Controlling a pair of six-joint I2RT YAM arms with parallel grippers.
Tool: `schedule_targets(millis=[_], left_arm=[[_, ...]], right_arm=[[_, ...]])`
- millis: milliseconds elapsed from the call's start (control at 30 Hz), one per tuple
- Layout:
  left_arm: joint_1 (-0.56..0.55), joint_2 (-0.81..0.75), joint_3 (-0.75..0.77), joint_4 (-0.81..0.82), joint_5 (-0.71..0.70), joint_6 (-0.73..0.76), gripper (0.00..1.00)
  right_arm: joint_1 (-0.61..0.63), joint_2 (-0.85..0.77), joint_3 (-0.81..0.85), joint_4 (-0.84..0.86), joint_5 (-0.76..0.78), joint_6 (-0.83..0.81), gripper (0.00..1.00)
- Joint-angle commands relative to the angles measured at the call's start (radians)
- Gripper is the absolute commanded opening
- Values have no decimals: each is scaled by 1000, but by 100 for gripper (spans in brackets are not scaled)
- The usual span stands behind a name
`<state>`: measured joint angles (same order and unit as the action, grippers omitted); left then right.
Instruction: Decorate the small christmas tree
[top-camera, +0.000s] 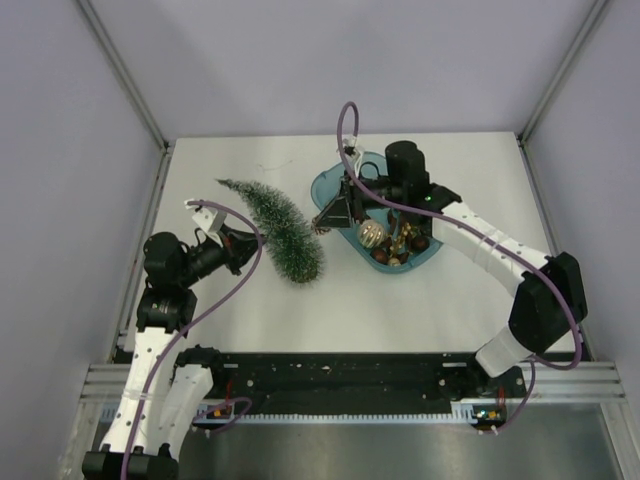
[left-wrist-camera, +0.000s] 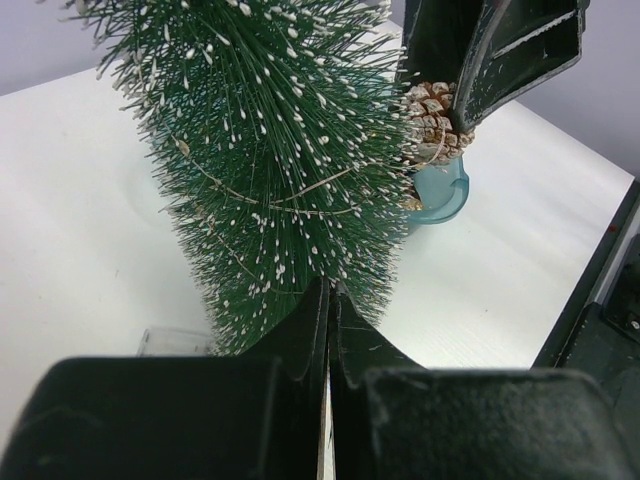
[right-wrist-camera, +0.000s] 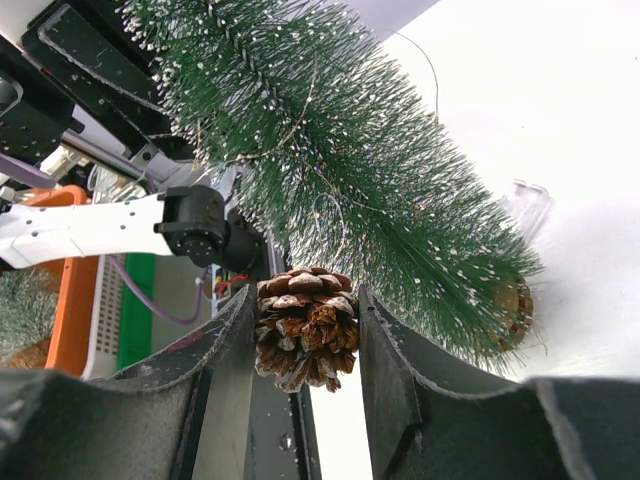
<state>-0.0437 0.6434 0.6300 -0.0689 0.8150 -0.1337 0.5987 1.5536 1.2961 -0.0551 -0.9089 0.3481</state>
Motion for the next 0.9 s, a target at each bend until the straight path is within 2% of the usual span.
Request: schedule_targets(millis=[0,867], left_arm=[[5,-14,14,55,16,-12,0],[5,-14,8,61,42,-17,0]], right_arm=[[10,11,84,-32,-7,-67,18],[19,114,334,-186,-55,-181,15]])
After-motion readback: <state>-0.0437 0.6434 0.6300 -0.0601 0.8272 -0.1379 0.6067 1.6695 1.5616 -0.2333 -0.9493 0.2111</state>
